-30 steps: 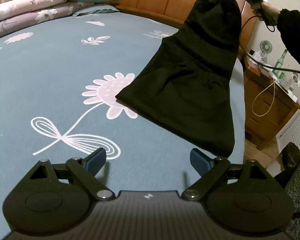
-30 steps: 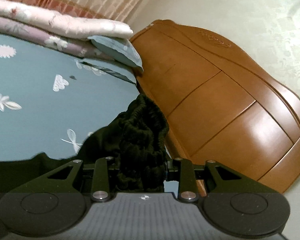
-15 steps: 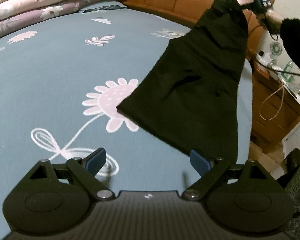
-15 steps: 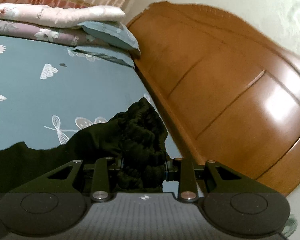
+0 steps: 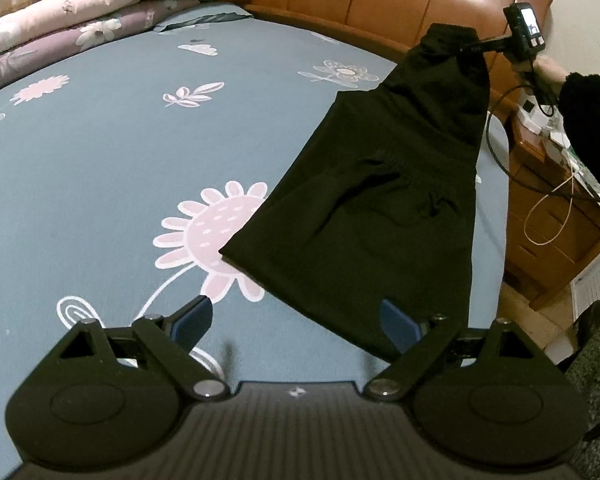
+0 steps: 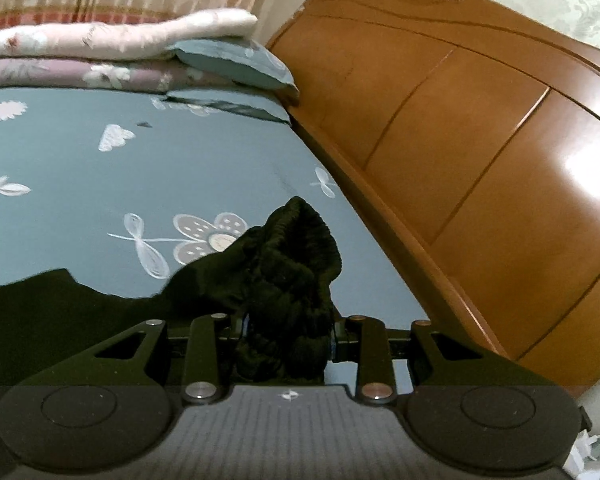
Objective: Fold clothes
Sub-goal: 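Hold the shorts hanging from the right gripper above the sheet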
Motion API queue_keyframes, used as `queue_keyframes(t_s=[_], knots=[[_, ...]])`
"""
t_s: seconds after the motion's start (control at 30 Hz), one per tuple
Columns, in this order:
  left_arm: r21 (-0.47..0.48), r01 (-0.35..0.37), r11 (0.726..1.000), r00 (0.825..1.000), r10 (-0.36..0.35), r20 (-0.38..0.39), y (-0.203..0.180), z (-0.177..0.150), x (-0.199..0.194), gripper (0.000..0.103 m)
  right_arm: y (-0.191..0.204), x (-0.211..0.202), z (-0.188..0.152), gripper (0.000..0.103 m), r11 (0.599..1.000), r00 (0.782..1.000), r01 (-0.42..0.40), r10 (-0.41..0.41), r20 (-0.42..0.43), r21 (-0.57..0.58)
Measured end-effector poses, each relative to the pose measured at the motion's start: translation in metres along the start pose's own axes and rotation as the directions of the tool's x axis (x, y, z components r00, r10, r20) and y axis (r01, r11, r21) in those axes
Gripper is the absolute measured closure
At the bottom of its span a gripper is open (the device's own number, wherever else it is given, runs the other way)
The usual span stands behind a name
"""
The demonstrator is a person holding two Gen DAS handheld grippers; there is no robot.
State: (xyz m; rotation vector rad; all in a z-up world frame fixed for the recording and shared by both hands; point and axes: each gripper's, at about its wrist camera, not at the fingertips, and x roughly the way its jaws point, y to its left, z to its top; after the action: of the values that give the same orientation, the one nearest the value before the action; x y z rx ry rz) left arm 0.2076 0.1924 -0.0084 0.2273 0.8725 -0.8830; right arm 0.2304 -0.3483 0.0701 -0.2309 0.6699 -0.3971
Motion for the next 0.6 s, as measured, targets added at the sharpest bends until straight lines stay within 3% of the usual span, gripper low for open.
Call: queue_keyframes(t_s=[0.33, 0.6], knots=[[-0.001, 0.009, 1.0, 1.0, -0.009, 0.022, 0.002, -0.009, -0.005, 0.012, 0.028, -0.055, 0.002, 0.066, 0.978, 0.977, -0.19, 0.18, 0.117, 0.088], [0.0, 0.015, 1.0, 0.999, -0.015, 0.037, 0.003, -0.015, -0.008, 0.012, 0.098, -0.091, 0.014, 0.066, 0.964, 0.956, -0.256, 0.263, 0.128, -0.072]])
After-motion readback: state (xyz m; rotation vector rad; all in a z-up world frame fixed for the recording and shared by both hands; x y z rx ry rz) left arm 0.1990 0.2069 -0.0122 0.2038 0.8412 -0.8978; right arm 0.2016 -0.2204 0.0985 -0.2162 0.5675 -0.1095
